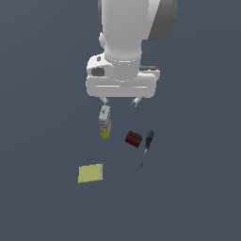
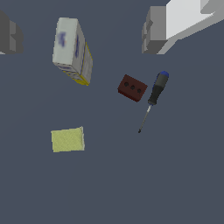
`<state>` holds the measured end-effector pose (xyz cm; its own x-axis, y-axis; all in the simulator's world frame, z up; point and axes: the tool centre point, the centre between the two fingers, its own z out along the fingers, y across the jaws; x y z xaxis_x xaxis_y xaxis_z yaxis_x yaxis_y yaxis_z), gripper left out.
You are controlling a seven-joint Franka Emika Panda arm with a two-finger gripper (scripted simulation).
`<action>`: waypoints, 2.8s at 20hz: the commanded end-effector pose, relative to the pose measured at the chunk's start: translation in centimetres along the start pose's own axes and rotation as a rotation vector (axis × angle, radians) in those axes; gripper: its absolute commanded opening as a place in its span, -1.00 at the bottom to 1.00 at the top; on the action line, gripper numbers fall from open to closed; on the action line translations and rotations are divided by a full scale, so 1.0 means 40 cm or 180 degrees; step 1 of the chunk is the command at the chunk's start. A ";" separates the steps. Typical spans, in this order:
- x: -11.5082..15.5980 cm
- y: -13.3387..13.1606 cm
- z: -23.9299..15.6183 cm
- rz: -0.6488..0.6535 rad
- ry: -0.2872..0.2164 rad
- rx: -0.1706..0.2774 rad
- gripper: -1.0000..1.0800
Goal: Pick up a designated object from a clutter of objects.
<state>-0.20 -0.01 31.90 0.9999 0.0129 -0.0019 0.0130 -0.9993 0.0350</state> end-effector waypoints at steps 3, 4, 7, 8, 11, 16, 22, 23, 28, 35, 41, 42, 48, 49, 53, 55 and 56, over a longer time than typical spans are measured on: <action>0.001 0.005 -0.004 0.0007 0.0007 0.0000 0.92; 0.002 0.012 -0.008 0.0015 0.0016 -0.0001 0.92; 0.008 0.043 -0.031 0.0056 0.0061 -0.0003 0.92; 0.010 0.052 -0.039 0.0067 0.0073 -0.0004 0.92; 0.013 0.062 -0.051 0.0079 0.0091 -0.0007 0.92; 0.008 0.061 -0.040 0.0081 0.0083 -0.0004 0.92; -0.015 0.084 0.010 0.0125 0.0071 0.0012 0.92; -0.021 0.089 0.022 0.0136 0.0068 0.0016 0.92; -0.065 0.119 0.097 0.0205 0.0049 0.0040 0.92; -0.152 0.163 0.216 0.0327 0.0020 0.0081 0.92; -0.205 0.183 0.276 0.0396 0.0005 0.0103 0.92; -0.212 0.185 0.282 0.0403 0.0003 0.0105 0.92; -0.229 0.189 0.300 0.0424 -0.0001 0.0111 0.92; -0.226 0.189 0.297 0.0421 -0.0003 0.0111 0.92; -0.227 0.189 0.308 0.0421 -0.0003 0.0111 0.92; -0.228 0.188 0.320 0.0421 -0.0003 0.0111 0.92; -0.228 0.188 0.328 0.0421 -0.0003 0.0111 0.92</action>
<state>-9.21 -8.09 19.49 0.9929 -0.1192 0.0001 -0.1192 -0.9929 0.0004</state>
